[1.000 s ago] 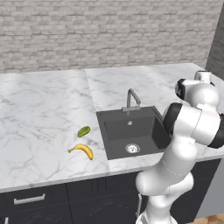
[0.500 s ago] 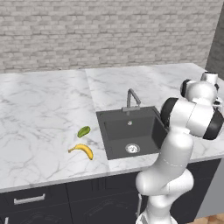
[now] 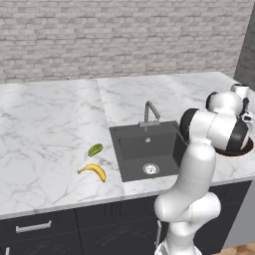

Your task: There is a mixed pile of frozen fruits and vegetables on the counter. Locate all the frozen vegetables and place the items in a bowl on the counter. Take all the frozen fruits and defrost them in a running sink.

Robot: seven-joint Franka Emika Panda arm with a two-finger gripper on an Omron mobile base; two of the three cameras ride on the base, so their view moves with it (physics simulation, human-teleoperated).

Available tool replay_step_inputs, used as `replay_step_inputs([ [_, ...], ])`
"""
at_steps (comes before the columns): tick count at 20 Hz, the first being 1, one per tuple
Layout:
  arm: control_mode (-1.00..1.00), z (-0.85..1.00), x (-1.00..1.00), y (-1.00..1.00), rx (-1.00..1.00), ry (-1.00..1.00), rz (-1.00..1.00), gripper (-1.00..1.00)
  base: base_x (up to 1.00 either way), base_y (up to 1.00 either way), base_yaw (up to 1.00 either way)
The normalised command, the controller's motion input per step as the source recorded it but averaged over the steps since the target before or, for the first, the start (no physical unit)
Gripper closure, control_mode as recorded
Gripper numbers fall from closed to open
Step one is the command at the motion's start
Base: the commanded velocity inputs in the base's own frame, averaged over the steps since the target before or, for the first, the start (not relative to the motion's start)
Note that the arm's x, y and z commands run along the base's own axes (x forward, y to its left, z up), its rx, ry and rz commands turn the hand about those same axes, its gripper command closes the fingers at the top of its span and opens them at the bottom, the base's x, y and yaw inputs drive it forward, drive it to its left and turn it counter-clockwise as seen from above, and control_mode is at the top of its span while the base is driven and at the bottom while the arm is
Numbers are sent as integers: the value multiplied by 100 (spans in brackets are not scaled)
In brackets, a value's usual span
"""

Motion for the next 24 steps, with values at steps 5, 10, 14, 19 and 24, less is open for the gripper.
replay_step_inputs([
  [5, -100, -29, 4, -2, -7, -3, -1, 100, 0, 0, 0],
  [10, -100, -24, 3, -11, -1, -9, 0, 100, 0, 0, 0],
  [14, -100, -19, 8, -16, 1, -2, 0, 100, 0, 0, 0],
  [19, -100, -17, 20, -16, 0, 0, 0, 100, 0, 0, 0],
  [24, -100, -14, 4, -2, 0, 0, 0, 100, 0, 0, 0],
])
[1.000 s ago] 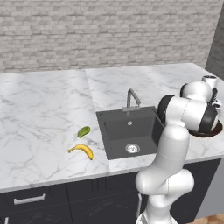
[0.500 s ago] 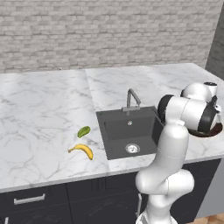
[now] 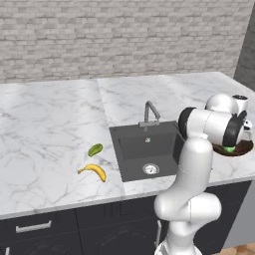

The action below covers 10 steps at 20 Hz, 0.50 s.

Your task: There is a mixed pile of frozen fruits and vegetables on the counter. Locate all the frozen vegetables and place the items in a bowl on the counter. Take all the frozen fruits and defrost them in a running sink.

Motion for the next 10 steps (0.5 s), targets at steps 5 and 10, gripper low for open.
replay_step_inputs([
  [5, -100, -9, 2, 0, 0, 0, 0, -100, 0, 0, 0],
  [10, -100, 0, 1, 0, 0, 0, 0, -100, 0, 0, 0],
])
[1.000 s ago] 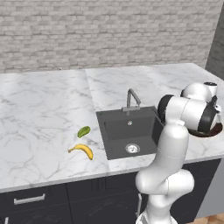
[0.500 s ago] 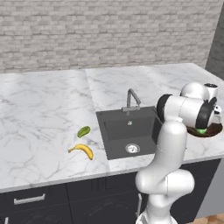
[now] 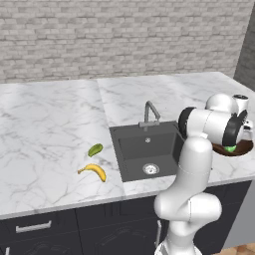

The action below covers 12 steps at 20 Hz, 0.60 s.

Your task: There is a mixed pile of frozen fruits and vegetables on the counter. Locate all the frozen vegetables and place the items in a bowl on the counter. Take all the frozen fruits and defrost them in a running sink.

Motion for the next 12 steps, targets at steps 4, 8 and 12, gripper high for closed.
replay_step_inputs([
  [4, -100, 6, 0, 0, 0, 0, 0, -100, 0, 0, 0],
  [8, -100, 30, -3, 1, -1, -1, 0, -100, 0, 0, 0],
  [12, -100, 43, -9, 10, -1, -1, 0, -100, 0, 0, 0],
])
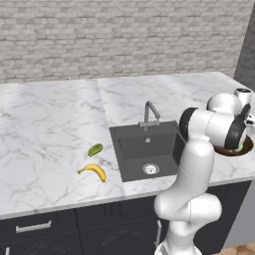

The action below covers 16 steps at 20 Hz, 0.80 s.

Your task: There is a mixed pile of frozen fruits and vegetables on the counter. Locate all the frozen vegetables and place the items in a bowl on the counter. Take all the frozen fruits and defrost them in a running sink.

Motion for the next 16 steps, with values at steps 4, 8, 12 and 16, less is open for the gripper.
replay_step_inputs([
  [4, -100, 34, -16, 29, -1, 0, 5, -100, 0, 0, 0],
  [8, -100, 28, -18, 45, -3, 0, 8, -100, 0, 0, 0],
  [12, -100, 17, -11, 35, -1, 0, 7, -100, 0, 0, 0],
  [16, -100, -4, -1, 36, 1, 4, 7, -100, 0, 0, 0],
])
